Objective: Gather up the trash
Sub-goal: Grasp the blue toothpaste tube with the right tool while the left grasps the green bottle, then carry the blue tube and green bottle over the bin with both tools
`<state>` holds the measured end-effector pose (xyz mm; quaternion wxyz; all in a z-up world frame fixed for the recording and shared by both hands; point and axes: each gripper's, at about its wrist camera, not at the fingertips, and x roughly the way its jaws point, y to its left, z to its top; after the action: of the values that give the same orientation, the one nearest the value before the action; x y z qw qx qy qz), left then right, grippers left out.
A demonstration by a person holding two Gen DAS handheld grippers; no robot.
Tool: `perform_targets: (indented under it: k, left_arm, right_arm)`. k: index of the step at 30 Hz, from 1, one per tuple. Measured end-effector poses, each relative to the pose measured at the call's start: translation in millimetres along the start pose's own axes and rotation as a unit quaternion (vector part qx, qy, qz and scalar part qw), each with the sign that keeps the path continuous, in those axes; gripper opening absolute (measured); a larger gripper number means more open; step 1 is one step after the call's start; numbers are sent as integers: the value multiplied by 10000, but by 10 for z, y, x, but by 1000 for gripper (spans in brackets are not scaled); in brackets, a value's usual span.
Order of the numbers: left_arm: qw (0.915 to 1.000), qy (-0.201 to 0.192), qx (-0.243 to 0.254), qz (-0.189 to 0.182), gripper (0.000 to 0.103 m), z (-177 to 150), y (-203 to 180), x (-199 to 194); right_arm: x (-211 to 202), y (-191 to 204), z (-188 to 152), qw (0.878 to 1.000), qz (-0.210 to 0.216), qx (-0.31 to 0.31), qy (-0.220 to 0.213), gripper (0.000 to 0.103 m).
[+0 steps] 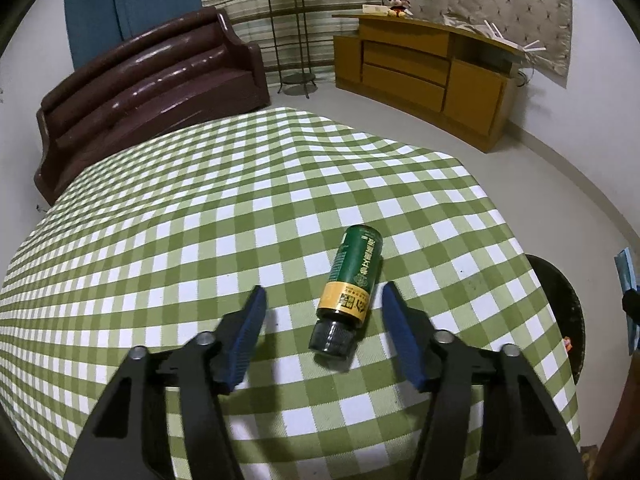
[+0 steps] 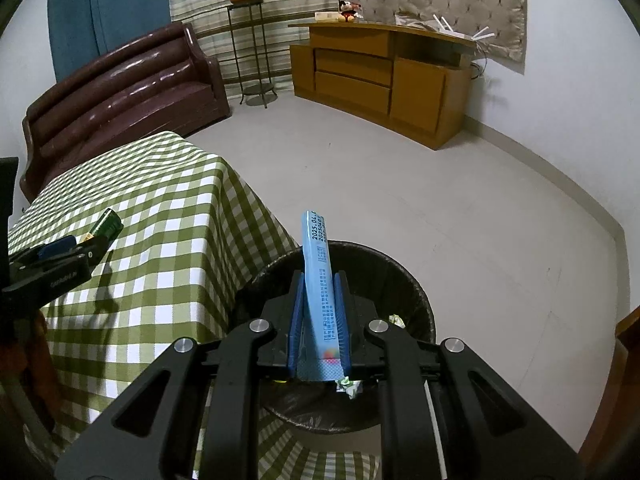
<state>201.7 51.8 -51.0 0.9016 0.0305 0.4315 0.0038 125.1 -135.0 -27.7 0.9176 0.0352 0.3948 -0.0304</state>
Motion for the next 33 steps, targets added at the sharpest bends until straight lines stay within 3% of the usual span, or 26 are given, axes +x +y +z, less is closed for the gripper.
perform_targets:
  k: [8,22,33]
  left_arm:
    - [9998,1,180,-125,27,-11,-83,30]
    - [9993,-256,240,-129,27,-150,-98,-88]
    - [9973,-406,340,-503,27,-363,-379,-399]
  right_arm:
    - [8,9,-11,10000,-10,-15,6,15]
    - [-33,-33,-51,9999,-121,-72,13,15]
    - [-110,-130,-113,9997,-240,-44,-6,15]
